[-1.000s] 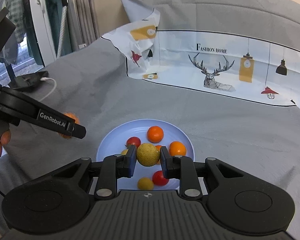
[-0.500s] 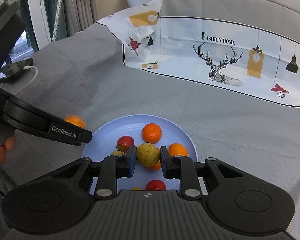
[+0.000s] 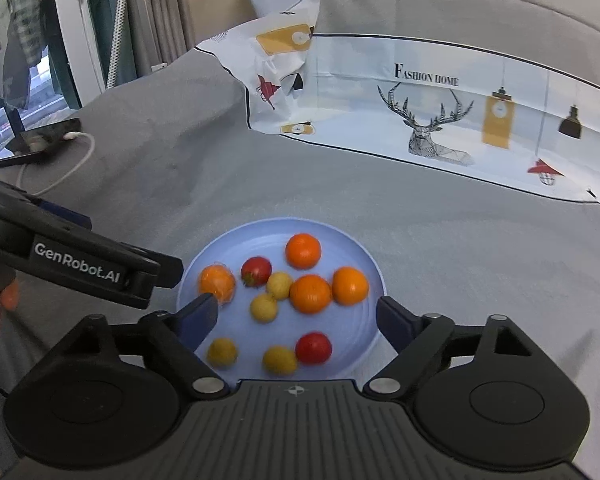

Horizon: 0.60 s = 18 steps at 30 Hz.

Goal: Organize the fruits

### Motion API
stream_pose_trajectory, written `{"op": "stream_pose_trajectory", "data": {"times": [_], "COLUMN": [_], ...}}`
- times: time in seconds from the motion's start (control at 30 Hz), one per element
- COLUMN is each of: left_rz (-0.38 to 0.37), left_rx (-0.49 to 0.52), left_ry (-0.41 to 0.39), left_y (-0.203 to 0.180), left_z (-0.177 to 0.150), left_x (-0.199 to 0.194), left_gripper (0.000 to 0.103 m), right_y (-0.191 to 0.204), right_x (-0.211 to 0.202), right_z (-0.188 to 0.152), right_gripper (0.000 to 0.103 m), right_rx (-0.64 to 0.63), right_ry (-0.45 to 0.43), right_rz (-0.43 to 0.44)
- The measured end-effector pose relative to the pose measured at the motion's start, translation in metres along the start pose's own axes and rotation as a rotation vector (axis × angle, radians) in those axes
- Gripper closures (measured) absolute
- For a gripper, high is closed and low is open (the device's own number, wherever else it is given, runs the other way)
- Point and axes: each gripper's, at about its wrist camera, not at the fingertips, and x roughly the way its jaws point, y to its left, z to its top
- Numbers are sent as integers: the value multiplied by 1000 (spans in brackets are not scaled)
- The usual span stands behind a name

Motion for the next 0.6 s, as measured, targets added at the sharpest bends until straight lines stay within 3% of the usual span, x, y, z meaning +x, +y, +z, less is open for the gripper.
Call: {"op": "stream_pose_trajectory", "data": {"times": [0.2,0.6], "left_rz": [5,20], "left_rx": [-23,-52], "left_ry": [-37,-110], "left_y": [0,0], "left_z": [-21,-47], "left_x": [-38,-84], "left_gripper": [0,0], "right_y": [10,27], "right_x": [-40,-102], "right_z": [-15,-31], "right_gripper": [7,4], "right_rx": [16,14], "right_ry": [1,-85], "right_rz": [-16,-62]}}
